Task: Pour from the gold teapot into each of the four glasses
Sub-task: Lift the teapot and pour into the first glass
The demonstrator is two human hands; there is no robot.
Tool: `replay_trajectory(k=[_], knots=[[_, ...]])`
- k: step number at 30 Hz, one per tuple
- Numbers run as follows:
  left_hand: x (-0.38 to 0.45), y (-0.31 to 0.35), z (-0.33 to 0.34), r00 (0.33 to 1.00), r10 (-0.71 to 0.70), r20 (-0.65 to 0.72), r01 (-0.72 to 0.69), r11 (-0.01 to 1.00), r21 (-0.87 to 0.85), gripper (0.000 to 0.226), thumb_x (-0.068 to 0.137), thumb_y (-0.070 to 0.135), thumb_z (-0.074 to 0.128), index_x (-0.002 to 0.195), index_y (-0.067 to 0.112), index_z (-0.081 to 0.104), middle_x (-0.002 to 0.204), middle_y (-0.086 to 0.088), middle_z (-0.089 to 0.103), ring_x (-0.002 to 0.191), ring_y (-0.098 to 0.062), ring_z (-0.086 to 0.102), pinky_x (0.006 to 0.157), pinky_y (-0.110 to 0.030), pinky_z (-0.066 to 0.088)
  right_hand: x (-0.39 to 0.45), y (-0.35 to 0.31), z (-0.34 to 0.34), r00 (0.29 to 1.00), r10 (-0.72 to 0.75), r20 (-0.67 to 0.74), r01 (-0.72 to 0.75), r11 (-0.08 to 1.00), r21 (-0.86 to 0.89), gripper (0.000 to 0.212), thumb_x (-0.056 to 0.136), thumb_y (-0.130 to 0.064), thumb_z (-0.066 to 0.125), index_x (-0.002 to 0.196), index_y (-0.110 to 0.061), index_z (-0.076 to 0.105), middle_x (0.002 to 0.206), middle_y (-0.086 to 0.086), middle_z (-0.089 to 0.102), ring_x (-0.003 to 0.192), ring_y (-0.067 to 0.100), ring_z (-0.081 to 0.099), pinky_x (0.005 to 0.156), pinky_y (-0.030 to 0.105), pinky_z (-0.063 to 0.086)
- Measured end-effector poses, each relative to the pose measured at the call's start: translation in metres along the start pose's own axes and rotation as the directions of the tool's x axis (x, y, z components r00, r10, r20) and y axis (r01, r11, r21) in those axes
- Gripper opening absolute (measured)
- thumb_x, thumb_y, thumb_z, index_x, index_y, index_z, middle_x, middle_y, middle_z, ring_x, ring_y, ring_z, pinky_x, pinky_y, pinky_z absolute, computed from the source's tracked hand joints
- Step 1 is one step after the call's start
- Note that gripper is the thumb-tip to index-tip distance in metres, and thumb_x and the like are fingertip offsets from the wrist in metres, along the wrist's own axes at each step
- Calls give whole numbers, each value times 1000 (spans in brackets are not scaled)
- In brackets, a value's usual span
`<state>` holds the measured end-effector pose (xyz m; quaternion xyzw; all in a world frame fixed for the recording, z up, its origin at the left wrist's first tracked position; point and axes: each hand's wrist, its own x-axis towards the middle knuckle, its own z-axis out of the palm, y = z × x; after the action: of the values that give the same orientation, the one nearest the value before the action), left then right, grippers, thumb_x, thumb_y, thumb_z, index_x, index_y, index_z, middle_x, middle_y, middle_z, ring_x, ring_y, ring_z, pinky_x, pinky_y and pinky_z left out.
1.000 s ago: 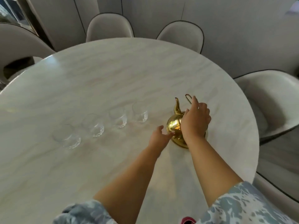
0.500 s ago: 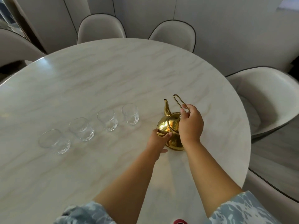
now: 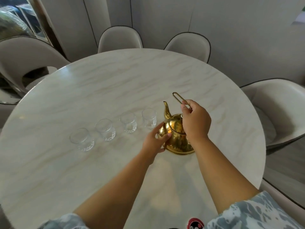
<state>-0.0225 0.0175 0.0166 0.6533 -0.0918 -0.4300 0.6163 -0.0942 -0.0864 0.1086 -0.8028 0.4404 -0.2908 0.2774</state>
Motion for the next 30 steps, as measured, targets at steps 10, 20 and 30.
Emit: replay_trajectory(k=[10,20,30], knots=[[-20,-2,-35,998,-61,-9,61,998,-32,64,81,35,77,139,39,50,141,-7,52,119,-27,60,80,-49,61,2,-39,21,982,-82,168,105,986,-130,38,99,-33,53,131,-15,65,126,4,69,112,23,67,81,29,54],[-30,8,-47,994,-103,46,105,994,-34,58,87,30,71,140,35,49,107,-7,73,98,-27,71,84,-50,60,15,-63,35,958,-48,282,129,952,-279,33,99,-28,51,115,-10,72,103,9,75,94,28,69,64,26,43],[-28,18,-51,993,-107,41,108,994,-19,53,89,31,69,138,36,51,95,-4,74,90,-24,71,86,-51,59,31,-70,44,949,-25,315,135,933,-333,31,98,-29,52,115,-11,72,104,7,74,94,27,69,63,26,43]])
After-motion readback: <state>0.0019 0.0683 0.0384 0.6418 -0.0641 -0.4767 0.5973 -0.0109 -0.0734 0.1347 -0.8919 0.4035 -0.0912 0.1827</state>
